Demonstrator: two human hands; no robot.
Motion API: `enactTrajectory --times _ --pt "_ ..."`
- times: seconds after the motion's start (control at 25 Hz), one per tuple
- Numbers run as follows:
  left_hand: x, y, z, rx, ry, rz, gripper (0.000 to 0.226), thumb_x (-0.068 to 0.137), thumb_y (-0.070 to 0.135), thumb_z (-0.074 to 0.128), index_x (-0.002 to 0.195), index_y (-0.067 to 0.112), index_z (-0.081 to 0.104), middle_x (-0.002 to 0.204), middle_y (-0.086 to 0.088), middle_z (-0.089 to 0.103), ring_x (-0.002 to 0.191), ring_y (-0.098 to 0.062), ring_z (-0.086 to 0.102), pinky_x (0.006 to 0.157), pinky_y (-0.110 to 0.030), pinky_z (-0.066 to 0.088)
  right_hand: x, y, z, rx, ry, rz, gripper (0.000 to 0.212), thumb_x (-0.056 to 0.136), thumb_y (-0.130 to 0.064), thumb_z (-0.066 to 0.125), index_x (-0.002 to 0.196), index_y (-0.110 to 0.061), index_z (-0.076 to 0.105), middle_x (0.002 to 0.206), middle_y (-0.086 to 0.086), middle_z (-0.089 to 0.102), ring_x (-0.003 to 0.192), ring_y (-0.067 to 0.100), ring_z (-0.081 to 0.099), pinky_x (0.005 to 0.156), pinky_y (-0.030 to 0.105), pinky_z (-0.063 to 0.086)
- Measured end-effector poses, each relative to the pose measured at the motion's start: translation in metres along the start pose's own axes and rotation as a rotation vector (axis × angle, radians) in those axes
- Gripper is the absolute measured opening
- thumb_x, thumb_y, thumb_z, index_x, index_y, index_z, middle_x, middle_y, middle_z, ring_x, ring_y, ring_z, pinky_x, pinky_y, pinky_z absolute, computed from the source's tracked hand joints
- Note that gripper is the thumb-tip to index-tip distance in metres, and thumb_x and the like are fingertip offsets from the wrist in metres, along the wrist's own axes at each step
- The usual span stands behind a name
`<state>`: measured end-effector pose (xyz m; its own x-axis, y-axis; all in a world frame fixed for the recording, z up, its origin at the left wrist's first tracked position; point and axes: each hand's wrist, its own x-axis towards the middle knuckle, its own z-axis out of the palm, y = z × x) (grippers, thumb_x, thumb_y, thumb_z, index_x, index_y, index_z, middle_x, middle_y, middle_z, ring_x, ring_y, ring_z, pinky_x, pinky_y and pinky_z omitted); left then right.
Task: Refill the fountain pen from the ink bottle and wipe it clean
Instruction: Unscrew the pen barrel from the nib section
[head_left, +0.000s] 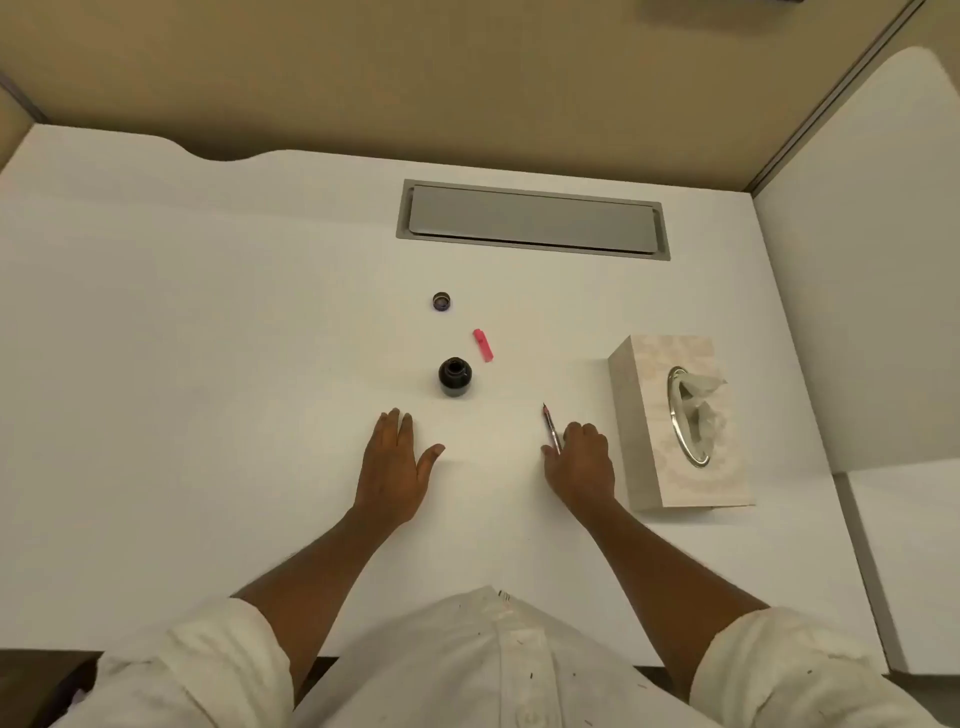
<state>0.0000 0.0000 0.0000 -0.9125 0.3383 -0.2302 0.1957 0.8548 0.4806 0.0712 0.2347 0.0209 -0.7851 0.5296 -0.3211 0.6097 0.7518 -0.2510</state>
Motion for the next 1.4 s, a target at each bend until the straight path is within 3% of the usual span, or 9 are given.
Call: enactTrajectory --times 0.28,0.44,0.64,0.72,0.8,0.96,1.04,1.16,1.4 --pt "-0.002 -0.001 0.002 -0.004 -0.008 -0.044 0.066 0.092 0.048 0.040 0.140 0.003 0.032 0.151 -0.019 0.026 0.142 -0.031 0.019 0.116 -0.043 0.021 -0.002 -0.006 0.003 0.149 0.074 0.084 0.014 0.091 -0.015 0.055 0.092 -0.002 0.055 0.097 0.013 0.058 0.094 0.031 0.054 0.073 0.043 0.050" --pt "0.001 0.008 0.000 -0.055 0.053 -0.014 0.060 0.093 0.042 0.045 0.135 0.000 0.039 0.145 -0.021 0.036 0.137 -0.032 0.029 0.112 -0.042 0.027 -0.004 -0.016 0.004 0.307 0.103 0.107 0.011 0.090 -0.013 0.055 0.089 -0.003 0.056 0.093 0.012 0.058 0.086 0.028 0.056 0.074 0.042 0.049" --pt "0.004 0.028 0.000 -0.114 0.082 0.125 0.041 0.093 0.030 0.050 0.121 0.000 0.054 0.120 -0.018 0.056 0.111 -0.032 0.050 0.096 -0.038 0.041 -0.011 -0.040 0.006 0.499 0.058 0.079 0.010 0.089 -0.010 0.058 0.080 -0.007 0.055 0.086 0.010 0.060 0.070 0.017 0.053 0.056 0.022 0.036" --pt "0.006 0.039 0.001 -0.240 0.047 0.104 0.034 0.093 0.026 0.052 0.115 0.002 0.059 0.112 -0.015 0.062 0.103 -0.028 0.056 0.090 -0.034 0.044 -0.015 -0.049 0.007 0.540 0.050 0.062 0.010 0.088 -0.009 0.060 0.080 -0.005 0.057 0.084 0.010 0.061 0.069 0.017 0.054 0.058 0.023 0.039" --pt "0.009 0.052 -0.001 -0.465 -0.019 -0.061 0.029 0.091 0.026 0.054 0.109 0.005 0.063 0.107 -0.010 0.066 0.096 -0.024 0.060 0.083 -0.030 0.046 -0.020 -0.056 0.007 0.576 0.044 0.044 0.011 0.088 -0.010 0.062 0.079 -0.004 0.058 0.078 0.007 0.061 0.068 0.017 0.055 0.060 0.023 0.041" --pt "0.012 0.070 -0.012 -1.024 -0.208 -0.394 0.023 0.091 0.031 0.054 0.092 0.014 0.068 0.094 -0.005 0.072 0.084 -0.024 0.066 0.074 -0.036 0.054 -0.032 -0.066 0.001 0.645 0.027 0.007 0.011 0.087 -0.009 0.062 0.077 -0.008 0.057 0.074 0.003 0.061 0.066 0.014 0.055 0.053 0.008 0.038" --pt "0.012 0.074 -0.017 -1.180 -0.264 -0.414 0.025 0.092 0.030 0.053 0.097 0.010 0.068 0.098 -0.007 0.072 0.086 -0.022 0.067 0.073 -0.033 0.055 -0.037 -0.069 -0.005 0.688 -0.012 0.021 0.008 0.089 -0.012 0.061 0.083 -0.006 0.060 0.081 0.007 0.065 0.073 0.019 0.061 0.060 0.013 0.045" --pt "0.009 0.082 -0.021 -1.337 -0.366 -0.348 0.023 0.093 0.019 0.051 0.099 0.006 0.068 0.099 -0.007 0.071 0.086 -0.020 0.066 0.069 -0.026 0.055 -0.050 -0.072 -0.015 0.815 -0.103 0.058 0.008 0.092 -0.019 0.057 0.091 -0.011 0.060 0.088 0.004 0.066 0.081 0.023 0.067 0.073 0.035 0.057" --pt "0.004 0.095 -0.031 -1.485 -0.459 -0.325 0.028 0.095 0.020 0.046 0.091 0.009 0.072 0.102 -0.006 0.072 0.094 -0.021 0.065 0.072 -0.031 0.050 -0.071 -0.064 -0.043 0.934 -0.444 0.118 0.025 0.098 -0.031 0.043 0.103 -0.012 0.058 0.090 0.004 0.070 0.075 0.015 0.066 0.072 0.028 0.052"
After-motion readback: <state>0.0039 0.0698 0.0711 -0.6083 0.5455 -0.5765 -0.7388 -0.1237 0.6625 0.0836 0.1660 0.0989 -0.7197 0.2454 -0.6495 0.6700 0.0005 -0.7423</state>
